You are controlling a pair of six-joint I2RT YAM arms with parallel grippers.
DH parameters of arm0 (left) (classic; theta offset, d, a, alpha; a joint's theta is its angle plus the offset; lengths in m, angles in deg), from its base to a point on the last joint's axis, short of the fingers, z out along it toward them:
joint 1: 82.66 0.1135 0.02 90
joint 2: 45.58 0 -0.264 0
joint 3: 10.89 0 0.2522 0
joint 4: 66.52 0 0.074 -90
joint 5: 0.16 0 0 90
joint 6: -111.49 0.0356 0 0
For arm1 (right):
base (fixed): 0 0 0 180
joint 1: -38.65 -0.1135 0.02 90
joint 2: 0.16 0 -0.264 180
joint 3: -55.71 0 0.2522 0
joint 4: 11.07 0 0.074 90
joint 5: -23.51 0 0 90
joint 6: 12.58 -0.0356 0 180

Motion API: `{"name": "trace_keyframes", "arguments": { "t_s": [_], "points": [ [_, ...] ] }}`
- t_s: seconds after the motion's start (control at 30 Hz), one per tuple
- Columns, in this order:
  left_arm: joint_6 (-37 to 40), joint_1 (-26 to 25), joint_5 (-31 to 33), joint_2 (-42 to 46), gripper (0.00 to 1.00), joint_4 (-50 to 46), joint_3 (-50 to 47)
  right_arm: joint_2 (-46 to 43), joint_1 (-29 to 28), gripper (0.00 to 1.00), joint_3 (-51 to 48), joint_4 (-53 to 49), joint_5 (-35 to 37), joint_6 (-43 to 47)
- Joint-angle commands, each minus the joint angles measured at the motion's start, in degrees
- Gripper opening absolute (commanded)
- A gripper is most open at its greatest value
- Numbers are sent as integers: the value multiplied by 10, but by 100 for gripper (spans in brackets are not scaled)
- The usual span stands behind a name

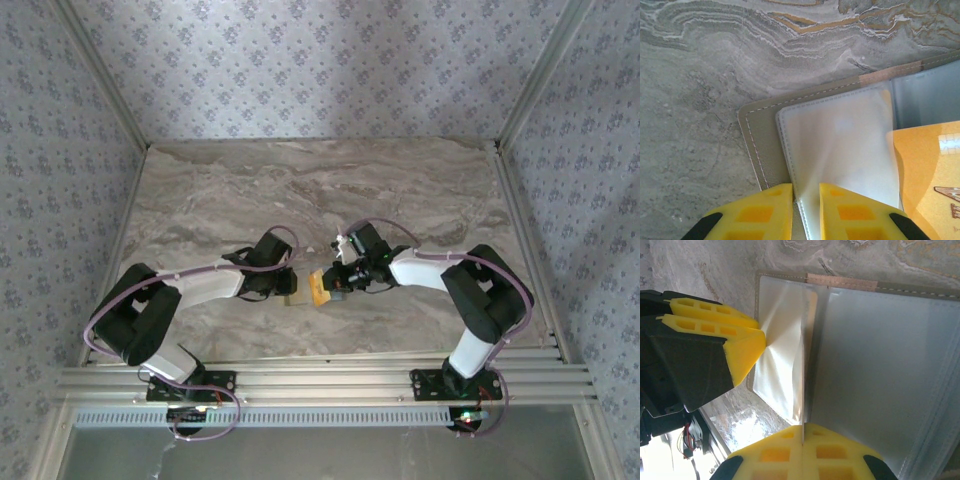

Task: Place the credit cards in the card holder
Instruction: Insert the credit card into the card slot.

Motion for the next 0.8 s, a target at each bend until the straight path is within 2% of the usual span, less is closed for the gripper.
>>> {"name": "trace_keyframes", "arguments": {
  "t_s": [0.0,0.5,0.77],
  "points": [
    [11,1,29,-28,19,-39,-25,14,4,0,-8,11,-17,-11],
    [11,1,28,-28,19,-38,-26,57,26,0,-3,58,-65,-30],
    [11,1,27,-28,19,-38,-27,76,26,0,12,58,-64,-25]
  ]
}}
